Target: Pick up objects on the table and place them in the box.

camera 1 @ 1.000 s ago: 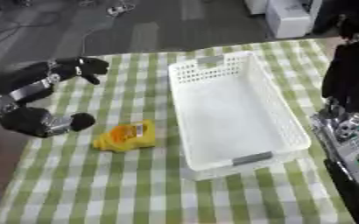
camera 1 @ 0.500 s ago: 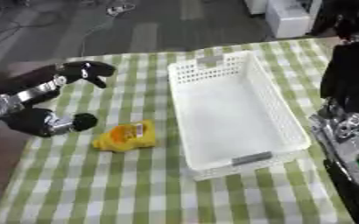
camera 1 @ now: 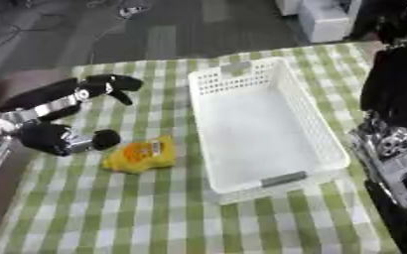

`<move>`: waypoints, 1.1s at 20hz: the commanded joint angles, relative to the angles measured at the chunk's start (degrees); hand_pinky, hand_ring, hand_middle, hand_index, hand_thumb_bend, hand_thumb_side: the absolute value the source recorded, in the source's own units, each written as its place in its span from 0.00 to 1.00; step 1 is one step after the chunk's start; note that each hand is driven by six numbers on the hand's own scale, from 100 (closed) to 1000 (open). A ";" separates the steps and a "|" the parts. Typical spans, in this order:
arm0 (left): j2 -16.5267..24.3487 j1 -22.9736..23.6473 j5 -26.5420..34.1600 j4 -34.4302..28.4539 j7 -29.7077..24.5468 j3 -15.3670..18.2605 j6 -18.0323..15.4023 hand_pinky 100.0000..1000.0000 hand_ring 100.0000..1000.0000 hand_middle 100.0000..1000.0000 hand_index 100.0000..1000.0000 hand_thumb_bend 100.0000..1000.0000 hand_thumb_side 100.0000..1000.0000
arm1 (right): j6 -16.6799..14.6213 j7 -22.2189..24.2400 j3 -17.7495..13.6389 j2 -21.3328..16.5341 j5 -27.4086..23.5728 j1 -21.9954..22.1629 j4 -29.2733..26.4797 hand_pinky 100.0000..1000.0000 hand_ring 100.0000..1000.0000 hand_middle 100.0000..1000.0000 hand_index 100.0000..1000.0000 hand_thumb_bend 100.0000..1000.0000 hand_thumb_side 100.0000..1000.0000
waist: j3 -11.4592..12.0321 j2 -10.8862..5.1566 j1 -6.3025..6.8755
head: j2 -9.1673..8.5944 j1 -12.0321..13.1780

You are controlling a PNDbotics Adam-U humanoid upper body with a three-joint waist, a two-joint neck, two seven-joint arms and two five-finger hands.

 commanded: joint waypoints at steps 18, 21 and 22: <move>-6.64 -2.42 -8.89 7.33 13.21 -1.52 -0.50 0.95 0.76 0.92 0.95 0.40 0.89 | -0.03 0.28 0.05 -0.34 -0.40 -1.11 -0.75 0.30 0.58 0.60 0.71 0.00 0.93 | 0.13 -0.54 -0.39 | -0.65 5.50; -7.07 -2.52 -9.73 7.66 12.99 -2.07 -1.07 0.95 0.76 0.91 0.95 0.40 0.90 | -0.06 0.30 0.07 -0.37 -0.42 -1.09 -0.75 0.30 0.58 0.60 0.71 0.00 0.93 | 0.13 -0.56 -0.39 | -0.63 5.49; -7.24 -2.54 -10.03 7.74 12.75 -2.31 -1.29 0.95 0.77 0.91 0.95 0.41 0.90 | -0.07 0.31 0.08 -0.38 -0.42 -1.08 -0.75 0.30 0.58 0.60 0.71 0.00 0.93 | 0.13 -0.57 -0.39 | -0.65 5.49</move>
